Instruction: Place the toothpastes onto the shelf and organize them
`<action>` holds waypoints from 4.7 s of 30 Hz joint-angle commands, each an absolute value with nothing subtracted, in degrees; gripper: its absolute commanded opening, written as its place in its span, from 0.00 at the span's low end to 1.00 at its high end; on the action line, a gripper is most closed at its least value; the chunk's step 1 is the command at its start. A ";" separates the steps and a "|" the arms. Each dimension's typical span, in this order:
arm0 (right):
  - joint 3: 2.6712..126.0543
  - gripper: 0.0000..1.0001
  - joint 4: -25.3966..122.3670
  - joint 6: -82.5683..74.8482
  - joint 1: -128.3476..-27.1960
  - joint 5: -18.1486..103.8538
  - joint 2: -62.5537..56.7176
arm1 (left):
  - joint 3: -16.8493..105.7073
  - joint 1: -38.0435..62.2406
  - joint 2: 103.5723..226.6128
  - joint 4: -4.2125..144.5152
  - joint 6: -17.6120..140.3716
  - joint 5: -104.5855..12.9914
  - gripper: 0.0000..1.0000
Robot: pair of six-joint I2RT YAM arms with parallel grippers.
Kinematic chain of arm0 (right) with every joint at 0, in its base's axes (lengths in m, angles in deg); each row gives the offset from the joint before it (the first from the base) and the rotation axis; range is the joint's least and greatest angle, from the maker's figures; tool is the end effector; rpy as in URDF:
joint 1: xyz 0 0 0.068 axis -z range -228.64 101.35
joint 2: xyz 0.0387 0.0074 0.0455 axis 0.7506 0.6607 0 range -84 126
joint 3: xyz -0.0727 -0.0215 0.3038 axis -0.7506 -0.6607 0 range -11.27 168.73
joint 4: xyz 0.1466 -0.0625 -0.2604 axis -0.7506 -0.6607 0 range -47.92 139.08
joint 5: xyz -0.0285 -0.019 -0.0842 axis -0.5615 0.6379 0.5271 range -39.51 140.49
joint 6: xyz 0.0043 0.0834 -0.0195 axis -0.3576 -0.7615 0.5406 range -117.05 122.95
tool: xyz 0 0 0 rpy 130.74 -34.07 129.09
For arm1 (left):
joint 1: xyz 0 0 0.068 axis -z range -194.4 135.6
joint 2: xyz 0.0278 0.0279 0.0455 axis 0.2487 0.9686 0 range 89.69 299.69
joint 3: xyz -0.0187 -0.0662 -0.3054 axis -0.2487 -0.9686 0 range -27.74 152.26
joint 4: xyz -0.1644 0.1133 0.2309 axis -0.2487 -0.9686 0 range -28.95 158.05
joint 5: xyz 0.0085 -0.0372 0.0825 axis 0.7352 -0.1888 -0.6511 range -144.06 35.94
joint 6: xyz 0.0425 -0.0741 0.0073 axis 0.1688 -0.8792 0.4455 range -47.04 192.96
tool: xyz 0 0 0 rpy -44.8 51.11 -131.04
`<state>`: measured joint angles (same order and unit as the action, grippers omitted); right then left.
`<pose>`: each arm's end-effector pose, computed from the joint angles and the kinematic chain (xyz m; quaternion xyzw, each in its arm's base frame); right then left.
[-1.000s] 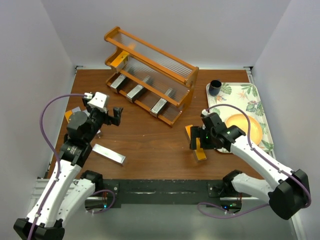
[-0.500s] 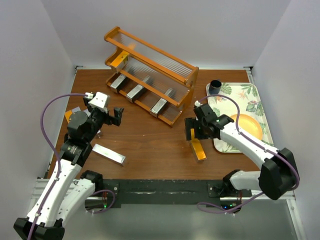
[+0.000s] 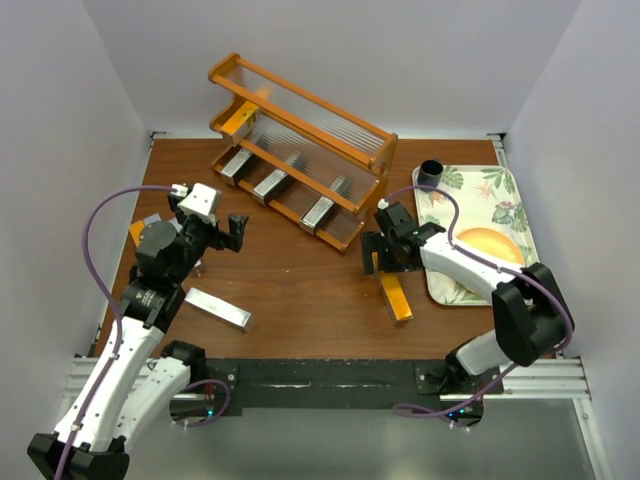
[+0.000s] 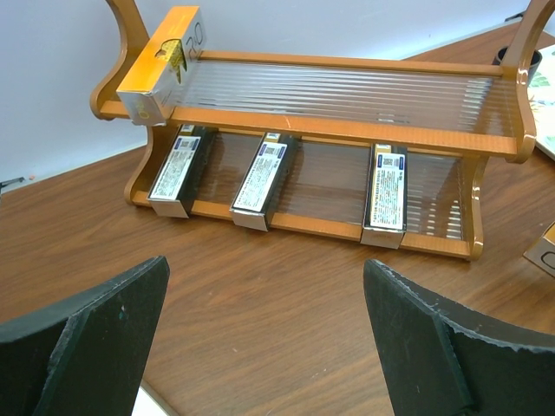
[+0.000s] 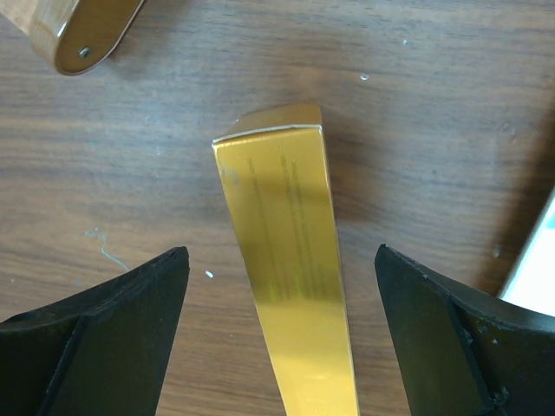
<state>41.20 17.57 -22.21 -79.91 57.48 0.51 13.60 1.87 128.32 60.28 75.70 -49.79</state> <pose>0.2920 0.1665 0.1805 -0.0378 0.9710 0.0557 0.2292 0.2080 -0.0665 0.3646 0.1465 0.7229 -0.1067 0.6668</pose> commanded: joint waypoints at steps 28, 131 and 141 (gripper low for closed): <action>32.33 0.15 21.22 -41.33 -80.02 62.80 -7.17 | 10.40 18.70 133.72 62.95 67.08 -46.12 0.94; 41.99 0.98 12.08 -35.28 -79.93 71.85 -38.47 | 19.19 54.61 135.04 43.62 52.20 -87.55 0.29; 40.23 0.98 12.87 -31.41 -79.93 71.15 -41.28 | 28.67 32.04 142.50 45.45 65.13 -75.87 0.27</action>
<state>40.76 12.22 -34.48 -79.91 69.32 -39.68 23.35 39.86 140.93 40.30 56.80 -83.23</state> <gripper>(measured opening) 0.985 0.473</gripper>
